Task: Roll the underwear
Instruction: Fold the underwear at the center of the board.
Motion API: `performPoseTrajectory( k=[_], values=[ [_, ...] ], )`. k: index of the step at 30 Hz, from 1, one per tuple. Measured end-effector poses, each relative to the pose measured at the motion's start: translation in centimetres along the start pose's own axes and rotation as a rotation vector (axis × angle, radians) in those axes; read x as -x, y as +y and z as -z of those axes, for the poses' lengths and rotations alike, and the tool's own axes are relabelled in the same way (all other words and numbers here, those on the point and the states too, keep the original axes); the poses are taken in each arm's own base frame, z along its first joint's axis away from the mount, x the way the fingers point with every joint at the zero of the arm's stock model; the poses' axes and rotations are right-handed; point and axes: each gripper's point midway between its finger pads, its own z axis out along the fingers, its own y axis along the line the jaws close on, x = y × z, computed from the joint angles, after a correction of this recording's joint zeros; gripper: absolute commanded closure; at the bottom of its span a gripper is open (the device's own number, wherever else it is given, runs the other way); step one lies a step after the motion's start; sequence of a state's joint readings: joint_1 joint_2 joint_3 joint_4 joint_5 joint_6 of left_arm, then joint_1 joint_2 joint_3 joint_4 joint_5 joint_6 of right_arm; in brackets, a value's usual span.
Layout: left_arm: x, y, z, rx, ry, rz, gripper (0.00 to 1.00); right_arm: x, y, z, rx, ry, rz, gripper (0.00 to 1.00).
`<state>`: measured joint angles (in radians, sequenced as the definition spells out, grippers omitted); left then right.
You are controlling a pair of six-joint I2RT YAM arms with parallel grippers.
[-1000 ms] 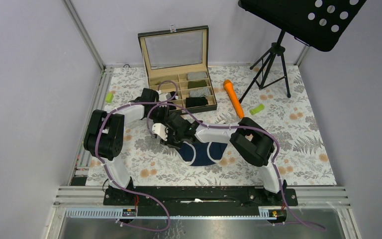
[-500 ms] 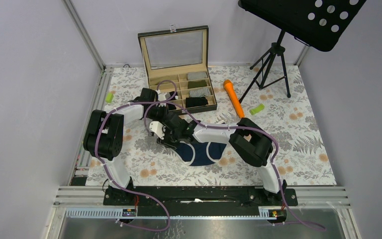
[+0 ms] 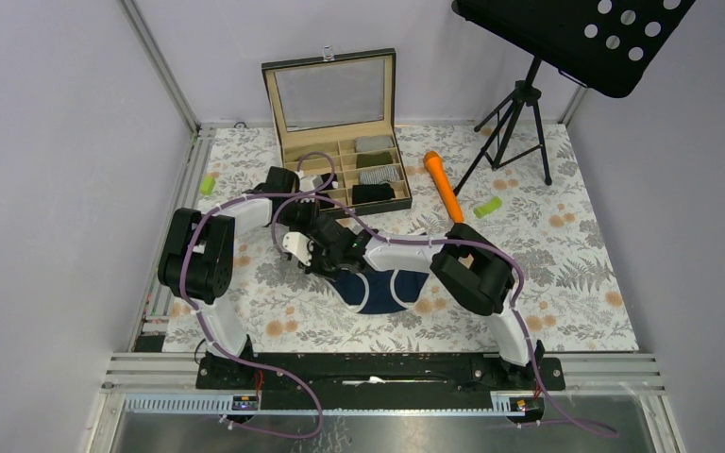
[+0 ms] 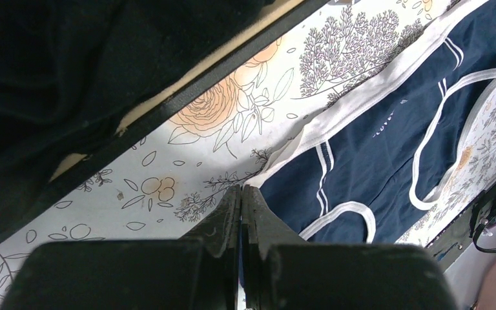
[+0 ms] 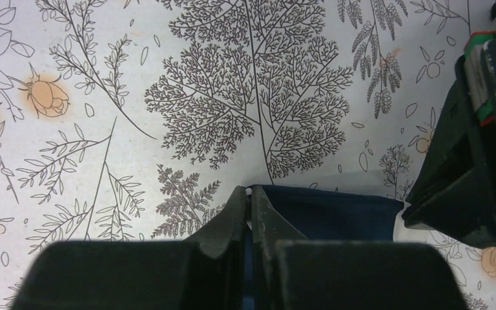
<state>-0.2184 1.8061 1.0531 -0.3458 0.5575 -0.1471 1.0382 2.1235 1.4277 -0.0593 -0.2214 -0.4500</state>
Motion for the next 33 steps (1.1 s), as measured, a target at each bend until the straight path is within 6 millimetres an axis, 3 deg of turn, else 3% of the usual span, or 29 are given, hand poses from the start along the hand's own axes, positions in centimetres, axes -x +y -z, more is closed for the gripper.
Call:
performPoseTrajectory(
  k=[7, 9, 13, 16, 19, 22, 29, 33],
  values=[
    [-0.2, 0.4, 0.3, 0.007, 0.009, 0.020, 1.00, 0.9, 0.1, 0.2, 0.015, -0.006, -0.020, 1.00],
    [-0.2, 0.9, 0.9, 0.015, 0.005, 0.040, 1.00, 2.9, 0.2, 0.4, 0.036, -0.030, -0.042, 1.00],
    [0.6, 1.4, 3.5, 0.029, -0.026, 0.077, 1.00, 8.8, 0.5, 1.4, 0.079, -0.151, -0.069, 1.00],
    [2.3, 0.7, 6.4, 0.030, -0.098, 0.053, 1.00, 10.8, 1.3, 1.8, 0.108, -0.199, -0.087, 1.00],
    [3.2, -1.0, 8.7, 0.013, -0.154, 0.012, 1.00, 11.0, 1.6, 2.3, 0.123, -0.207, -0.094, 1.00],
    [3.5, -2.5, 9.7, -0.014, -0.178, -0.021, 1.00, 10.1, 1.7, 3.2, 0.120, -0.198, -0.103, 1.00],
    [4.0, -4.1, 8.2, -0.065, -0.153, -0.060, 1.00, 7.7, 0.7, 7.1, 0.098, -0.193, -0.186, 1.00],
    [4.8, -6.1, 7.0, -0.121, -0.138, -0.097, 1.00, 7.1, 0.2, 8.7, 0.087, -0.208, -0.216, 1.00]
  ],
)
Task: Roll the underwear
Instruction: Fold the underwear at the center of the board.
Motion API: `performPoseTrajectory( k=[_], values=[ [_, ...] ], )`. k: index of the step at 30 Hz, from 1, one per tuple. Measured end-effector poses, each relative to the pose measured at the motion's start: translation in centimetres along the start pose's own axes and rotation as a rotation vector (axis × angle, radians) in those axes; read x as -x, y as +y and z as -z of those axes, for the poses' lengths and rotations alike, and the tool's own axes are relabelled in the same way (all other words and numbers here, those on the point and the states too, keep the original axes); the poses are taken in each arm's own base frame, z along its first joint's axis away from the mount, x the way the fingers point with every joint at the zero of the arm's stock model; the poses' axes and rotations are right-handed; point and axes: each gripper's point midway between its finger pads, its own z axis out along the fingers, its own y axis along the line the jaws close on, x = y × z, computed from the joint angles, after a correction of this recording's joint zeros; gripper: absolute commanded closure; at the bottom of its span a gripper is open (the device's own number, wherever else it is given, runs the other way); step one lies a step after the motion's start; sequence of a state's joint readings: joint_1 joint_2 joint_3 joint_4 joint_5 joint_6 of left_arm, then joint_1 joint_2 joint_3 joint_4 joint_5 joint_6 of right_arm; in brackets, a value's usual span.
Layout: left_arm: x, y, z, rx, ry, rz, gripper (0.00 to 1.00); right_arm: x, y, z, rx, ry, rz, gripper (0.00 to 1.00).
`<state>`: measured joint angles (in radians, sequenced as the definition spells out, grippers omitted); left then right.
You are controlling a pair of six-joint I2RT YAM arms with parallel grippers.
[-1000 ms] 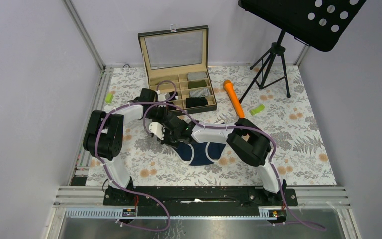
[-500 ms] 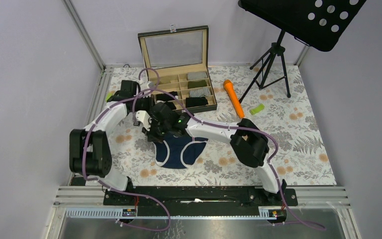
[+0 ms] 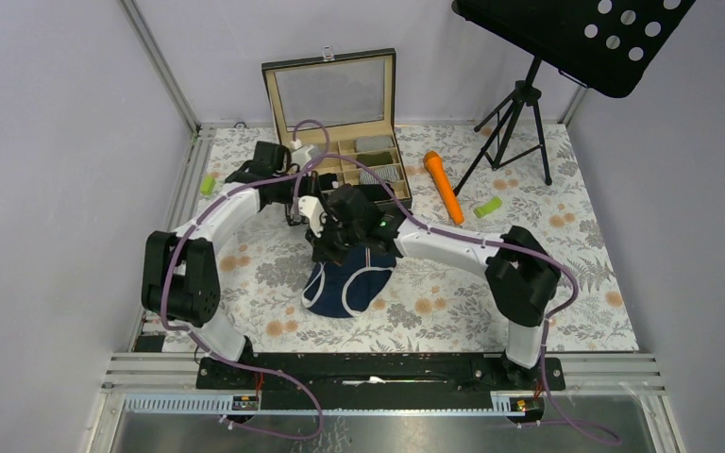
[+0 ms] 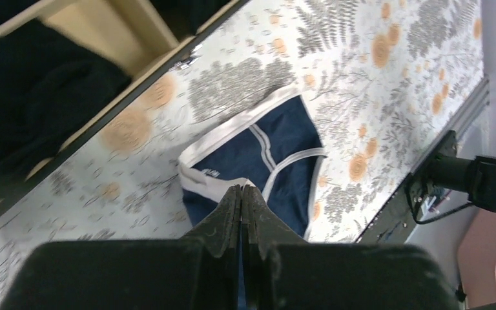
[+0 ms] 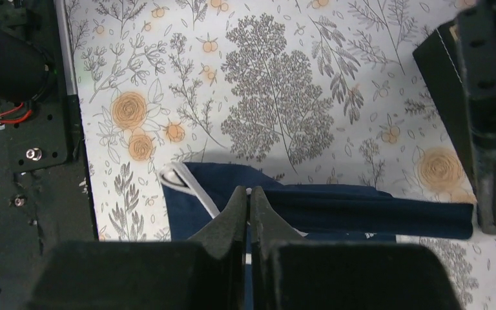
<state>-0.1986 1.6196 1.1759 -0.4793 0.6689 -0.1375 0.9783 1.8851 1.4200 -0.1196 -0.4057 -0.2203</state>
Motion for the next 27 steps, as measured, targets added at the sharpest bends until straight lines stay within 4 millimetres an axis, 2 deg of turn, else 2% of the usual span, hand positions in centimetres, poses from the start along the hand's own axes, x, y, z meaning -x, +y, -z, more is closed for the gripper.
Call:
performPoseTrajectory(
  k=[5, 8, 16, 22, 27],
  values=[
    [0.7, -3.2, -2.1, -0.085, 0.039, -0.051, 1.00, -0.4, 0.0, 2.1, -0.017, -0.013, -0.011, 1.00],
    [0.8, -4.7, -3.6, -0.123, 0.068, -0.072, 1.00, -1.5, -0.1, 3.7, -0.034, -0.017, -0.022, 1.00],
    [0.0, -7.0, -7.4, -0.170, 0.148, -0.090, 1.00, -7.1, -0.1, 8.4, -0.103, 0.019, -0.061, 0.98],
    [-0.9, -7.3, -9.9, -0.182, 0.199, -0.094, 1.00, -10.4, -0.7, 9.1, -0.150, 0.060, -0.080, 0.95],
    [-1.7, -6.1, -11.3, -0.160, 0.229, -0.075, 1.00, -12.3, -1.5, 8.9, -0.167, 0.098, -0.108, 0.94]
  ],
)
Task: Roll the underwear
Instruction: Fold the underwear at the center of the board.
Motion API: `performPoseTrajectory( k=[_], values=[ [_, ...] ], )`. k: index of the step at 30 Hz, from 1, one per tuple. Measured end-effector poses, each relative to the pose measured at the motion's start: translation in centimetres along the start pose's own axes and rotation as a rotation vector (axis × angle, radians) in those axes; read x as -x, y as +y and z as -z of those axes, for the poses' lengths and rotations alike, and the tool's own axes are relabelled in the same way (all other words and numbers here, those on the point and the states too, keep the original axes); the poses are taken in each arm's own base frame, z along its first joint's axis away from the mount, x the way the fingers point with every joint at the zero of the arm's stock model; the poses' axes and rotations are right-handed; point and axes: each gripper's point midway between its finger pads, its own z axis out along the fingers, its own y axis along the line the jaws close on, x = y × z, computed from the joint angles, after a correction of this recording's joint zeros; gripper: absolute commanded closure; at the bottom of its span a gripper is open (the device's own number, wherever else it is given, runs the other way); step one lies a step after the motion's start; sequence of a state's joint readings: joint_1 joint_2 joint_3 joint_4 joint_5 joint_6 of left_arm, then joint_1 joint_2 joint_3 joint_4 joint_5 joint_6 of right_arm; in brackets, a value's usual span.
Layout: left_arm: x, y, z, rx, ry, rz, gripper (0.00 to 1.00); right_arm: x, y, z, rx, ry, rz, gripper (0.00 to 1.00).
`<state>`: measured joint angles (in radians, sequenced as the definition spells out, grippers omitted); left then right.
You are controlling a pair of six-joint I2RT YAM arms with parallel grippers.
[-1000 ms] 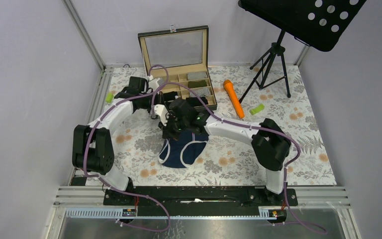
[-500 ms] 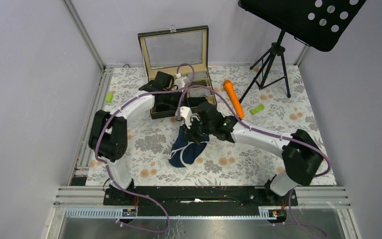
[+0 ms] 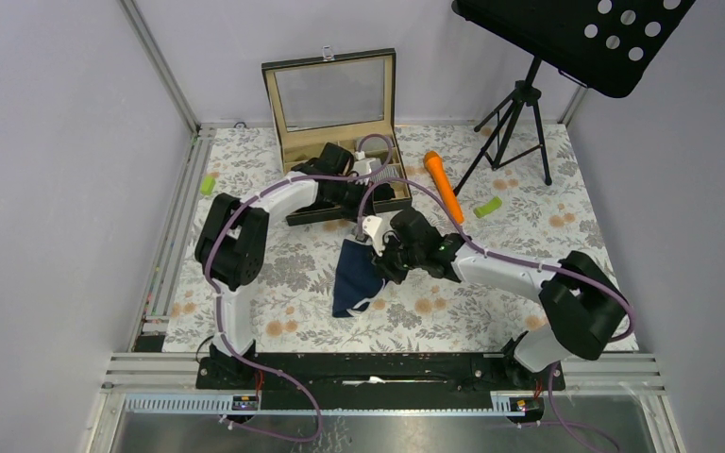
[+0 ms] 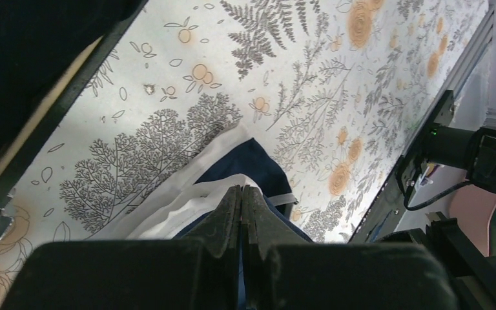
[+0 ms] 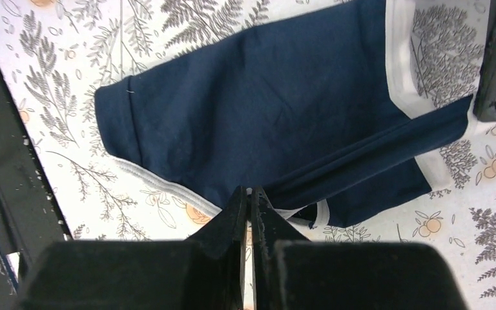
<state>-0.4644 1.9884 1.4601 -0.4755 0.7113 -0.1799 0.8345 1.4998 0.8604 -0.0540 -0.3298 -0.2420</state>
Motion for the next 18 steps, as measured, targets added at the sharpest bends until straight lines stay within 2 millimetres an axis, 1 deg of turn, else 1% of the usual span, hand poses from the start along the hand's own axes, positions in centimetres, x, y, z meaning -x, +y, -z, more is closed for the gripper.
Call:
performPoseTrajectory(
  k=[5, 8, 13, 18],
  values=[
    [-0.2, 0.9, -0.6, 0.020, 0.008, 0.004, 1.00, -1.6, -0.9, -0.9, -0.007, 0.042, -0.030, 0.93],
    [0.0, 1.1, -0.8, 0.026, 0.004, -0.002, 1.00, -1.9, -1.2, -1.2, -0.011, 0.051, -0.037, 0.93],
    [0.4, 1.0, -1.0, 0.032, -0.002, -0.015, 1.00, -2.1, -1.5, -1.4, -0.019, 0.054, -0.041, 0.92],
    [0.4, 1.5, -0.9, 0.065, -0.003, -0.021, 1.00, -2.2, -1.9, -1.3, -0.033, 0.055, -0.051, 0.89]
  ],
)
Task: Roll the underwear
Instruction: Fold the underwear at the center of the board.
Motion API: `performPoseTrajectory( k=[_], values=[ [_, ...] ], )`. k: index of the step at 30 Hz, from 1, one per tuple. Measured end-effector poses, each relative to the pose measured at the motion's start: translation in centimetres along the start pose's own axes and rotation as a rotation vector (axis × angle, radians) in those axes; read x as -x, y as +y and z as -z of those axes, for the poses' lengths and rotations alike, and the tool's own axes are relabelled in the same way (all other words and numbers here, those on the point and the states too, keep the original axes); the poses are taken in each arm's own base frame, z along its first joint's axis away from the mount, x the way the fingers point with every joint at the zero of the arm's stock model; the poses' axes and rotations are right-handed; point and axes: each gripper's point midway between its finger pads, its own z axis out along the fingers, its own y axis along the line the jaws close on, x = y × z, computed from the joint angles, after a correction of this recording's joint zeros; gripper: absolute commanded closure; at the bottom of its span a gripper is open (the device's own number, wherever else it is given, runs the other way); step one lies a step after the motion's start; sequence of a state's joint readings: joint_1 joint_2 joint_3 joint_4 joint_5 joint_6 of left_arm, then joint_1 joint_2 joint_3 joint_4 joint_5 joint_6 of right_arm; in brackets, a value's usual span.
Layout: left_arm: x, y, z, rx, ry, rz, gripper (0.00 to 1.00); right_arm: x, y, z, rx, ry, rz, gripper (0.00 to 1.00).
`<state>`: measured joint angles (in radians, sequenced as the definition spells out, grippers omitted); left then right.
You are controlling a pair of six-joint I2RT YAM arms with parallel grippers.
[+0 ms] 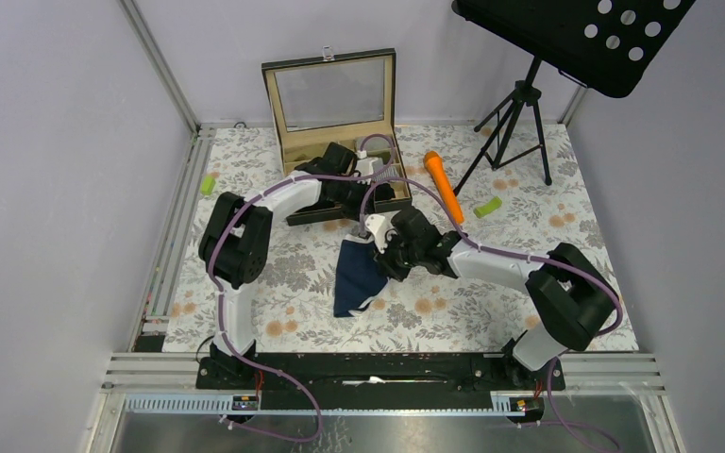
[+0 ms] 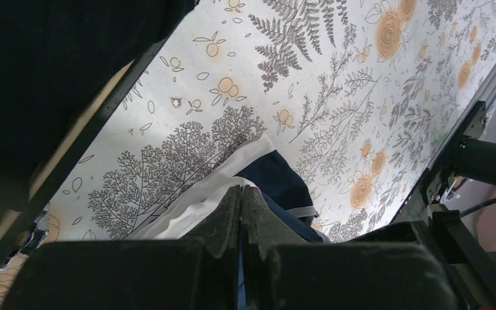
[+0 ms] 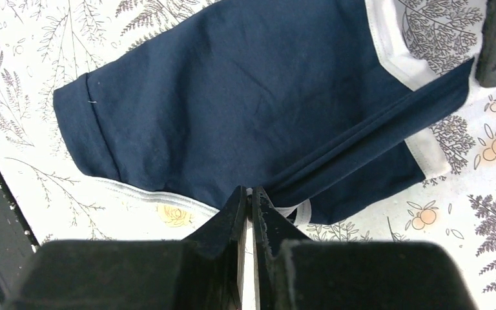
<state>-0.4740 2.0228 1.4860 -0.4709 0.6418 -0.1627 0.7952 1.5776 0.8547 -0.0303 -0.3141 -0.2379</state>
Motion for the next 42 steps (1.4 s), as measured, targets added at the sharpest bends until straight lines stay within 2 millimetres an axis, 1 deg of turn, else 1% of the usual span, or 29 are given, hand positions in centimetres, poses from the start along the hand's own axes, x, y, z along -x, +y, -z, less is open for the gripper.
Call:
performPoseTrajectory(
  k=[2, 5, 6, 7, 8, 10, 12, 14, 16, 18, 21, 22, 23, 24, 26, 28, 31, 32, 34, 36, 37, 39, 42],
  values=[
    [0.0, 0.2, 0.0, 0.011, -0.001, -0.001, 1.00, 0.0, -0.3, 0.1, -0.006, 0.000, -0.008, 0.88],
    [0.2, 0.3, 0.1, 0.024, -0.005, -0.006, 1.00, -0.2, -0.7, 0.1, -0.017, 0.002, -0.020, 0.78],
    [0.4, 0.3, 0.1, 0.026, -0.008, -0.008, 0.94, -0.2, -0.8, 0.1, -0.020, 0.004, -0.024, 0.75],
    [0.6, 0.3, 0.1, 0.029, -0.012, -0.013, 0.83, -0.4, -0.9, 0.0, -0.022, 0.008, -0.030, 0.72],
    [0.8, 0.4, 0.1, 0.031, -0.015, -0.017, 0.76, -0.5, -1.1, 0.0, -0.024, 0.013, -0.036, 0.70],
    [1.4, 0.4, 0.0, 0.036, -0.029, -0.031, 0.68, -1.1, -1.2, 0.1, -0.025, 0.030, -0.056, 0.63],
    [2.2, 0.1, 0.2, 0.032, -0.050, -0.046, 0.62, -1.9, -1.3, 0.5, -0.025, 0.064, -0.083, 0.59],
    [3.3, -0.3, 0.5, 0.028, -0.075, -0.065, 0.60, -2.7, -1.6, 1.5, -0.035, 0.092, -0.125, 0.57],
    [4.6, -0.8, 1.1, 0.029, -0.106, -0.090, 0.59, -2.7, -2.3, 3.1, -0.059, 0.095, -0.176, 0.57],
    [5.6, -1.4, 2.2, 0.039, -0.139, -0.120, 0.59, -1.7, -3.4, 5.2, -0.097, 0.055, -0.223, 0.56],
    [6.3, -2.7, 5.0, 0.061, -0.206, -0.177, 0.58, 0.3, -4.4, 7.7, -0.146, -0.032, -0.260, 0.56],
    [6.0, -3.2, 5.9, 0.065, -0.218, -0.190, 0.58, 0.7, -4.4, 8.1, -0.152, -0.051, -0.265, 0.56],
    [5.2, -3.5, 7.1, 0.071, -0.230, -0.204, 0.58, 1.0, -4.4, 8.3, -0.152, -0.061, -0.270, 0.56],
    [4.3, -3.7, 8.0, 0.076, -0.234, -0.211, 0.58, 1.1, -4.4, 8.2, -0.152, -0.067, -0.278, 0.56],
    [2.4, -3.6, 9.0, 0.086, -0.230, -0.212, 0.58, 0.7, -4.6, 7.5, -0.149, -0.054, -0.321, 0.56],
    [-0.2, -2.9, 9.2, 0.095, -0.195, -0.195, 0.58, 0.0, -5.0, 6.5, -0.148, -0.030, -0.384, 0.57],
    [-3.8, -2.0, 8.7, 0.086, -0.124, -0.165, 0.57, -1.4, -6.4, 5.1, -0.150, 0.010, -0.529, 0.56],
    [-5.1, -1.9, 8.6, 0.075, -0.099, -0.162, 0.57, -1.8, -7.0, 4.7, -0.151, 0.018, -0.579, 0.56],
    [-7.3, -2.5, 8.5, 0.044, -0.062, -0.180, 0.57, -2.1, -7.9, 4.0, -0.147, 0.023, -0.642, 0.56],
    [-8.6, -3.6, 8.7, 0.016, -0.045, -0.228, 0.57, -2.2, -8.6, 3.4, -0.143, 0.026, -0.681, 0.56],
    [-8.9, -4.2, 8.9, 0.005, -0.044, -0.256, 0.57, -2.1, -8.7, 3.1, -0.135, 0.024, -0.692, 0.56],
    [-8.9, -5.5, 9.2, -0.015, -0.055, -0.319, 0.57, -1.9, -8.9, 2.5, -0.121, 0.024, -0.705, 0.56],
    [-8.8, -5.9, 9.5, -0.022, -0.066, -0.358, 0.57, -1.5, -9.2, 1.8, -0.102, 0.025, -0.717, 0.60]
  ],
)
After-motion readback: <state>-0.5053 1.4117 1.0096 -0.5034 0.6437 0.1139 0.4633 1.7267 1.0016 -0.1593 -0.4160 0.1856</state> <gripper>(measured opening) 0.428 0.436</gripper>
